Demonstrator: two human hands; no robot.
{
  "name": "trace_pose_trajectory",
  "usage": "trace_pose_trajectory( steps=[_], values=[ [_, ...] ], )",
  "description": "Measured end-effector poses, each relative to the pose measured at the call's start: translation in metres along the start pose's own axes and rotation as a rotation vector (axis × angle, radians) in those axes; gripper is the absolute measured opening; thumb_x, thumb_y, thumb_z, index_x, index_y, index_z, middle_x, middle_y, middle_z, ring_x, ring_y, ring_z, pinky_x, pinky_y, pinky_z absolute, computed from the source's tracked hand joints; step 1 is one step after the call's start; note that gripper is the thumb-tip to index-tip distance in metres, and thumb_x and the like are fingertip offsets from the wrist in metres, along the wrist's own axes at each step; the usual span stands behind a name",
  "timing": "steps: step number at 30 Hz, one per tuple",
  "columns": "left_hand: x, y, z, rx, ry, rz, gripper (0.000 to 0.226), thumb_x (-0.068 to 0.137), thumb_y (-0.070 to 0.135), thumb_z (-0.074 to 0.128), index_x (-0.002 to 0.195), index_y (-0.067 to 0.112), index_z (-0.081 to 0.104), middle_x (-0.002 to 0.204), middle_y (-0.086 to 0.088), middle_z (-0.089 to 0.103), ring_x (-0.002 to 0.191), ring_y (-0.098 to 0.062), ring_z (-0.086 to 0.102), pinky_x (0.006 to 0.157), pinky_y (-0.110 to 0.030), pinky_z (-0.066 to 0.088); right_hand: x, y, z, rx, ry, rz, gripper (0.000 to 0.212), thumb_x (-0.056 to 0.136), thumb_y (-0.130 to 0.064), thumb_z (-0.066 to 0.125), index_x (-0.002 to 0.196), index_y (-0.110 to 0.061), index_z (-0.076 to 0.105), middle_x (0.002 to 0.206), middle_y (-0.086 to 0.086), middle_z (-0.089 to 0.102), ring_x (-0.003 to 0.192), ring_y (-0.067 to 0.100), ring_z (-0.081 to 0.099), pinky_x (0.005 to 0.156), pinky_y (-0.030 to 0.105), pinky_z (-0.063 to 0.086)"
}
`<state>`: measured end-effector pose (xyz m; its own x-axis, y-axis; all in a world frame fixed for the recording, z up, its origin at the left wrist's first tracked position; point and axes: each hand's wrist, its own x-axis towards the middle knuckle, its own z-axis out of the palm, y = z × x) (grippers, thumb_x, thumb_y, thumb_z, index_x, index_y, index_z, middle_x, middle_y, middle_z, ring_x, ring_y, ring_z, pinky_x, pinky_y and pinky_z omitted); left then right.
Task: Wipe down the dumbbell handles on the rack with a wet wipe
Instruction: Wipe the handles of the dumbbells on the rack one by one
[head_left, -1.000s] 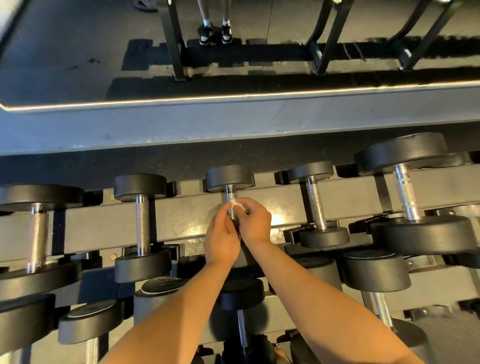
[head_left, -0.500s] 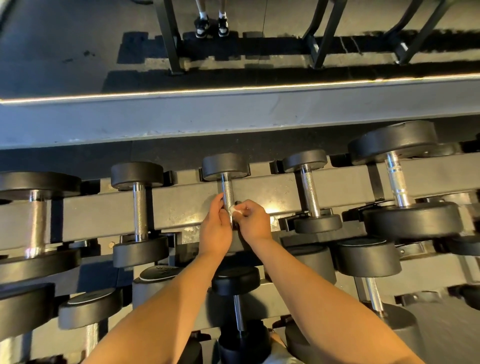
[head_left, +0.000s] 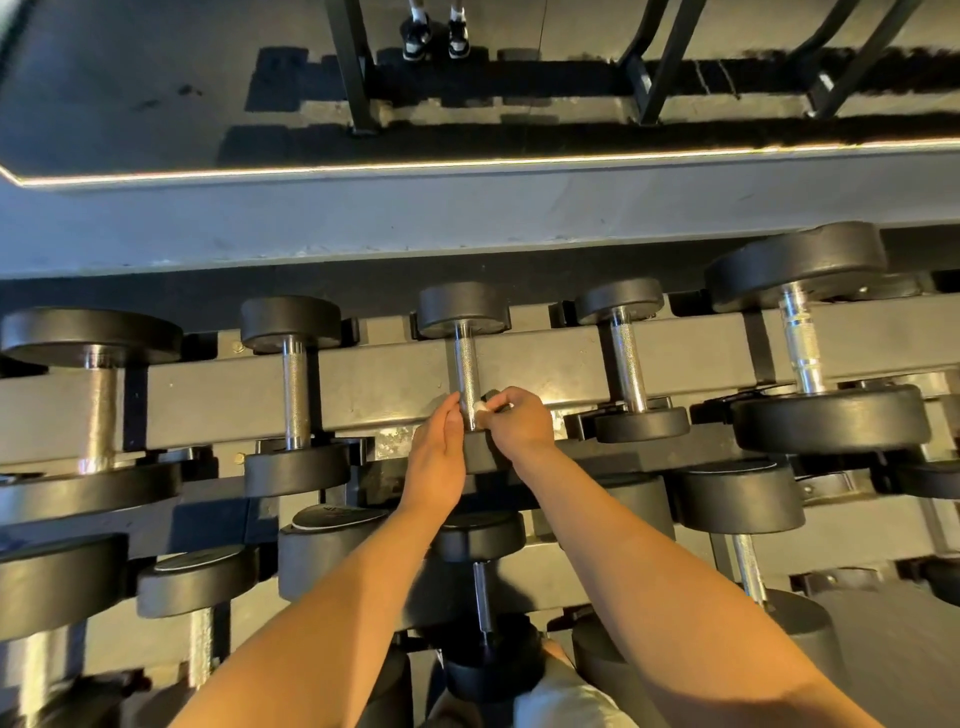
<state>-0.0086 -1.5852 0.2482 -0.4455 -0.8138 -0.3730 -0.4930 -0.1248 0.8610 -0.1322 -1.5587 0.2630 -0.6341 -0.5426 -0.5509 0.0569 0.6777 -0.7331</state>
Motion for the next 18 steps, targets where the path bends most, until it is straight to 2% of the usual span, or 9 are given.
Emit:
trace_pose_trajectory(
  steps=[3, 5, 7, 10, 14, 18],
  values=[
    [0.001, 0.003, 0.002, -0.003, 0.004, -0.022, 0.048, 0.11, 0.045, 0.024, 0.153, 0.031, 0.037, 0.149, 0.007, 0.048, 0.132, -0.003, 0.041, 0.107, -0.023, 0.028, 0.0, -0.008, -0.007, -0.176, -0.019, -0.046, 0.006, 0.087, -0.014, 0.073, 0.089, -0.018, 0.07, 0.084, -0.004, 0.068, 0.083, 0.013, 0.064, 0.077, 0.028, 0.053],
    [0.001, 0.003, 0.0, 0.006, -0.012, -0.021, 0.048, 0.109, 0.047, 0.024, 0.154, 0.033, 0.036, 0.149, 0.008, 0.048, 0.134, -0.005, 0.041, 0.107, -0.024, 0.028, -0.001, -0.007, -0.007, -0.204, -0.008, -0.066, 0.006, 0.087, -0.014, 0.072, 0.089, -0.019, 0.071, 0.086, -0.004, 0.07, 0.085, 0.013, 0.065, 0.08, 0.029, 0.055],
    [0.002, 0.003, -0.001, 0.019, -0.024, -0.01, 0.047, 0.109, 0.049, 0.024, 0.153, 0.036, 0.036, 0.148, 0.009, 0.049, 0.134, -0.006, 0.042, 0.107, -0.026, 0.031, -0.003, -0.002, -0.006, -0.11, 0.013, -0.067, 0.006, 0.088, -0.015, 0.073, 0.09, -0.019, 0.072, 0.088, -0.005, 0.07, 0.087, 0.013, 0.067, 0.081, 0.028, 0.055],
    [0.006, 0.002, -0.001, 0.038, -0.019, -0.015, 0.045, 0.108, 0.05, 0.025, 0.151, 0.042, 0.034, 0.146, 0.008, 0.051, 0.133, -0.011, 0.047, 0.105, -0.03, 0.036, 0.001, -0.01, -0.003, 0.029, 0.08, -0.116, 0.005, 0.092, -0.019, 0.068, 0.097, -0.02, 0.069, 0.091, -0.005, 0.069, 0.086, 0.011, 0.065, 0.072, 0.021, 0.051],
    [0.019, 0.006, 0.0, 0.164, 0.0, 0.027, 0.044, 0.109, 0.046, 0.023, 0.153, 0.043, 0.029, 0.125, 0.009, 0.059, 0.105, -0.009, 0.056, 0.086, -0.031, 0.045, 0.019, -0.033, 0.008, 0.107, 0.12, -0.188, 0.01, 0.098, -0.018, 0.061, 0.106, -0.021, 0.067, 0.096, -0.005, 0.067, 0.087, 0.009, 0.064, 0.073, 0.021, 0.052],
    [0.018, 0.009, 0.001, 0.165, 0.033, 0.025, 0.041, 0.109, 0.045, 0.022, 0.15, 0.045, 0.031, 0.103, 0.006, 0.066, 0.087, -0.014, 0.063, 0.076, -0.039, 0.054, 0.02, -0.024, 0.016, -0.005, 0.115, -0.221, 0.008, 0.096, -0.016, 0.063, 0.103, -0.021, 0.065, 0.095, -0.004, 0.068, 0.085, 0.012, 0.067, 0.079, 0.033, 0.059]
  ],
)
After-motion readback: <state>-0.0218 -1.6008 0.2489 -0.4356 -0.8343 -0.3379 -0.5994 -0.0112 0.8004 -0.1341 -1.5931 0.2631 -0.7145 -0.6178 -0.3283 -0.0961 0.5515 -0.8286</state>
